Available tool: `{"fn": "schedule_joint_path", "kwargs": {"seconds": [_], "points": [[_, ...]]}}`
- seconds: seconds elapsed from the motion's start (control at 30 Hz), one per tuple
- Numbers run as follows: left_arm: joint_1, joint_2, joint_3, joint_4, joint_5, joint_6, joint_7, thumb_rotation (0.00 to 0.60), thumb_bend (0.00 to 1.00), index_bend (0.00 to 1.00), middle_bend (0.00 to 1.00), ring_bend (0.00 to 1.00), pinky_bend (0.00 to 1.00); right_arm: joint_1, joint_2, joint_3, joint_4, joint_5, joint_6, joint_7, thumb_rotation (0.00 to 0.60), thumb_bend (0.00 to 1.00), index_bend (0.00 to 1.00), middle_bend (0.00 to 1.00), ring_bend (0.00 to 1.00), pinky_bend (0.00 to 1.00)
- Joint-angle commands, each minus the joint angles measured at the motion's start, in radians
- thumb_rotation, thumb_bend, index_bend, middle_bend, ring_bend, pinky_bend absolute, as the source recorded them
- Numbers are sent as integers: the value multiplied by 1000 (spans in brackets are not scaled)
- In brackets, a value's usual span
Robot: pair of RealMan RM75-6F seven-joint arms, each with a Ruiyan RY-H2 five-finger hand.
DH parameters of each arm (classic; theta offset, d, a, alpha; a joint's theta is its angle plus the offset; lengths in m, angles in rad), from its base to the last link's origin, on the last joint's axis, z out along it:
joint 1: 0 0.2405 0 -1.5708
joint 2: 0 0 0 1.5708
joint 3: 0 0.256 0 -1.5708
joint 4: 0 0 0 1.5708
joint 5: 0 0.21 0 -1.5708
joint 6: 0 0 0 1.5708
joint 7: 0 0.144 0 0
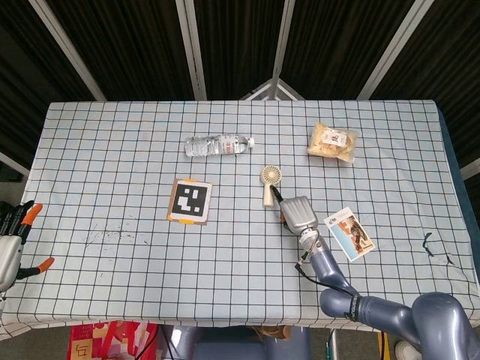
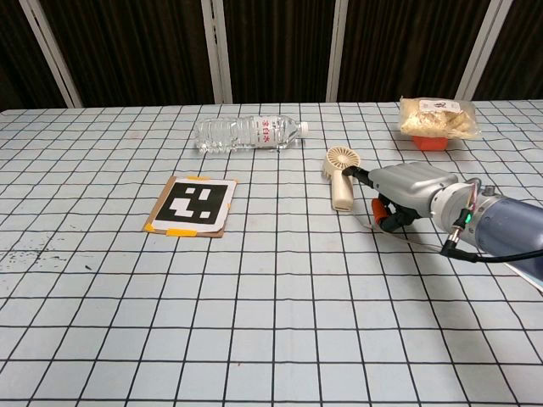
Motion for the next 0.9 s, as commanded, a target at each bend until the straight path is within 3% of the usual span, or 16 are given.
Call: {"fn": "schedule_joint_path", "kwargs": {"seconds": [0.03, 0.43, 0.53, 0.63, 0.73, 0.83, 0.9], "points": [[0, 0, 0, 0, 0, 0, 0, 600, 88, 0, 0, 0, 0, 1, -2, -2, 1, 5, -1, -4, 600, 849, 0, 808, 867, 846], [0, -2, -1, 0, -1, 3, 2, 600, 88, 0, 0, 0, 0, -4, 32, 49, -77, -103, 127, 62, 600, 849, 0, 808, 861, 841], [1, -4, -2, 1, 1, 7, 3, 600, 88, 0, 0, 0, 0, -21, 60, 66, -125, -172, 197, 117, 600, 849, 0, 780, 789, 793], [2, -4, -2, 2, 2, 9, 1, 600, 88, 0, 0, 0, 0, -45, 101, 68, -177, -227, 254, 151, 600, 849, 0, 689, 688, 763], [4, -4, -2, 4, 8, 17, -1, 600, 88, 0, 0, 0, 0, -102, 191, 35, -285, -279, 314, 164, 600, 845, 0, 581, 582, 672], [8, -4, 1, 5, 13, 24, -1, 600, 88, 0, 0, 0, 0, -176, 296, -27, -395, -331, 372, 167, 600, 798, 0, 443, 426, 495], [9, -4, 2, 6, 17, 28, 2, 600, 88, 0, 0, 0, 0, -226, 362, -73, -455, -363, 405, 174, 600, 730, 0, 331, 287, 325]]}}
